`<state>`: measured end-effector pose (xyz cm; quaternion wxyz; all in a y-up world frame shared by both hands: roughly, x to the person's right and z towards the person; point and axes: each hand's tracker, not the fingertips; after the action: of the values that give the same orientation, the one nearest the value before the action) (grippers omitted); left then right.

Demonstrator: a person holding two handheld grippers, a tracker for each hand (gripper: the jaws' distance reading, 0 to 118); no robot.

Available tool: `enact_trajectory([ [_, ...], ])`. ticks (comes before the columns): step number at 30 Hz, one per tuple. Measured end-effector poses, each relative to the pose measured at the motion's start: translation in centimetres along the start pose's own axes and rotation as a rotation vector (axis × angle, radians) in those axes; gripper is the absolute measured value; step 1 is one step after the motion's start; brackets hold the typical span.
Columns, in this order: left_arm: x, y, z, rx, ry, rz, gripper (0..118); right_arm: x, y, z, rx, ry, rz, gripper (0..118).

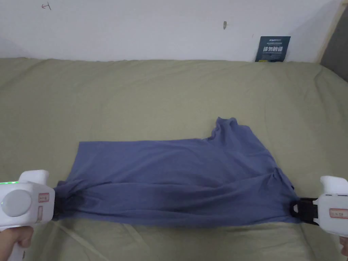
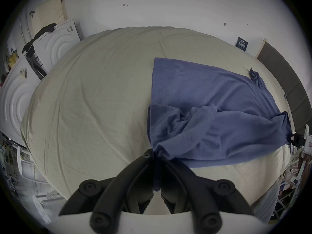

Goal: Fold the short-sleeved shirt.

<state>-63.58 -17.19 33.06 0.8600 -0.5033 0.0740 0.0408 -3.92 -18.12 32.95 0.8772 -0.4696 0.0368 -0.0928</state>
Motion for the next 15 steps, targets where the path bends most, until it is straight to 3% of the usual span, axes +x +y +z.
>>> enact_trajectory([
  [4,-1.4,-3.0,1.2,-0.017,-0.004,0.019,1,2.6,-2.1,0.0,-0.013,0.032,-0.023,10],
  [6,-2.0,-4.6,1.7,-0.030,-0.010,0.025,1,0.2,-5.0,2.4,-0.001,0.017,-0.001,10],
  [15,-4.2,-8.5,2.9,-0.068,-0.030,0.057,1,-0.1,-8.8,4.6,-0.049,0.032,-0.001,10],
])
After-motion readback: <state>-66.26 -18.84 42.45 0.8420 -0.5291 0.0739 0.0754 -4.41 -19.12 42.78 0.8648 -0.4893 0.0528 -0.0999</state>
